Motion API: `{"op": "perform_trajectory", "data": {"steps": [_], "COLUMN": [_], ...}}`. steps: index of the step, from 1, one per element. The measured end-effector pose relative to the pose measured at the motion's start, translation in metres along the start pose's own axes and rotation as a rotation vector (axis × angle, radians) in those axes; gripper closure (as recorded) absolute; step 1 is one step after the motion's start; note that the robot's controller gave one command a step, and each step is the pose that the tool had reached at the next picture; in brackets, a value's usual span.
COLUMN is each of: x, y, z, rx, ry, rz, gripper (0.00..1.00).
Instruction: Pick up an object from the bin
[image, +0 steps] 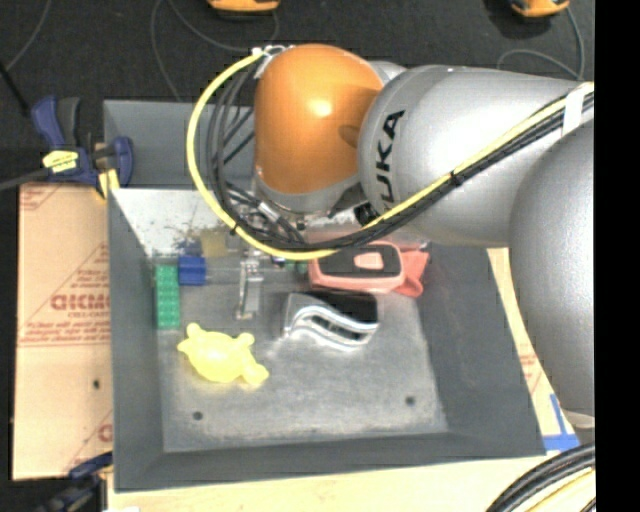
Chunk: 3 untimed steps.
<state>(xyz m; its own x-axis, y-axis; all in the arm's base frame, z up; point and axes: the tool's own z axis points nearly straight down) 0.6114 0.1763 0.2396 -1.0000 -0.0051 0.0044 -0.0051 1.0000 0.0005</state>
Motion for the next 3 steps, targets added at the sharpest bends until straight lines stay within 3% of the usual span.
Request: {"op": "perform_trajectory", "data": {"steps": [1, 2, 3], "x": [0.000, 0.021, 0.010], "y": [-0.001, 0.006, 0.042], "z": [-0.005, 0.019, 0.064], "rx": [-0.001, 0.000, -0.002], "ry": [-0.006, -0.013, -0.014], "rz": [0.003, -0.104, -0.205], "gripper": [0.00, 0.00, 0.00]}}
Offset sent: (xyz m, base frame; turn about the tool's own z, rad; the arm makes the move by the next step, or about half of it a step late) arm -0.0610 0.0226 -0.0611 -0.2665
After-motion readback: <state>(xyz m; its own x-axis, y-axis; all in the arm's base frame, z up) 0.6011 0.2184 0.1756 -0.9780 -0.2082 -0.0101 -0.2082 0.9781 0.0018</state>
